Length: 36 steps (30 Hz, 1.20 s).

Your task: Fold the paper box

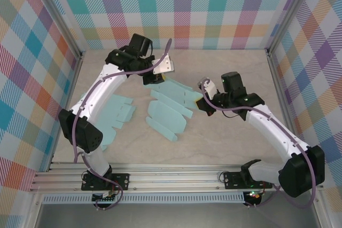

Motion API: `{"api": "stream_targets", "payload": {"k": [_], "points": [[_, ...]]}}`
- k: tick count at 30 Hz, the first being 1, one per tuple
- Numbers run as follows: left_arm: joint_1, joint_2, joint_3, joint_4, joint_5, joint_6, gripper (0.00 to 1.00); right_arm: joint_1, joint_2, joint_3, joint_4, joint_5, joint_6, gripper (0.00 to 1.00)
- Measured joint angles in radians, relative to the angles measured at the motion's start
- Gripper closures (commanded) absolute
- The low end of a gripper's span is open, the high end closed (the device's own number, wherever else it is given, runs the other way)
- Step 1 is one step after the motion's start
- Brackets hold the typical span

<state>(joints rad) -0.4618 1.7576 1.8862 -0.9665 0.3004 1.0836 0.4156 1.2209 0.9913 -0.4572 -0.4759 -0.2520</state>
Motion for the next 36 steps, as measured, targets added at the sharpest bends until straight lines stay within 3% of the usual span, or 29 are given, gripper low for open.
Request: {"api": "stream_targets", "payload": {"k": [8, 16, 23, 25, 26, 36], "points": [[-0.002, 0.016, -0.031, 0.046, 0.002, -0.003, 0.97, -0.092, 0.085, 0.0, 0.05, -0.032, 0.004, 1.0], [-0.049, 0.034, -0.129, 0.19, -0.056, -0.024, 1.0, -0.194, 0.215, 0.022, 0.073, -0.056, 0.012, 1.0], [-0.096, 0.113, -0.184, 0.329, -0.171, -0.09, 1.0, -0.246, 0.373, 0.119, 0.102, 0.012, 0.082, 0.6], [-0.106, 0.144, -0.203, 0.369, -0.211, -0.113, 1.0, -0.25, 0.403, 0.141, 0.103, 0.046, 0.112, 0.58], [-0.111, 0.158, -0.214, 0.389, -0.234, -0.124, 1.0, -0.25, 0.414, 0.148, 0.102, 0.063, 0.132, 0.52], [-0.164, 0.179, -0.372, 0.628, -0.418, -0.156, 1.0, -0.257, 0.413, 0.197, 0.079, 0.245, 0.377, 0.43]]}}
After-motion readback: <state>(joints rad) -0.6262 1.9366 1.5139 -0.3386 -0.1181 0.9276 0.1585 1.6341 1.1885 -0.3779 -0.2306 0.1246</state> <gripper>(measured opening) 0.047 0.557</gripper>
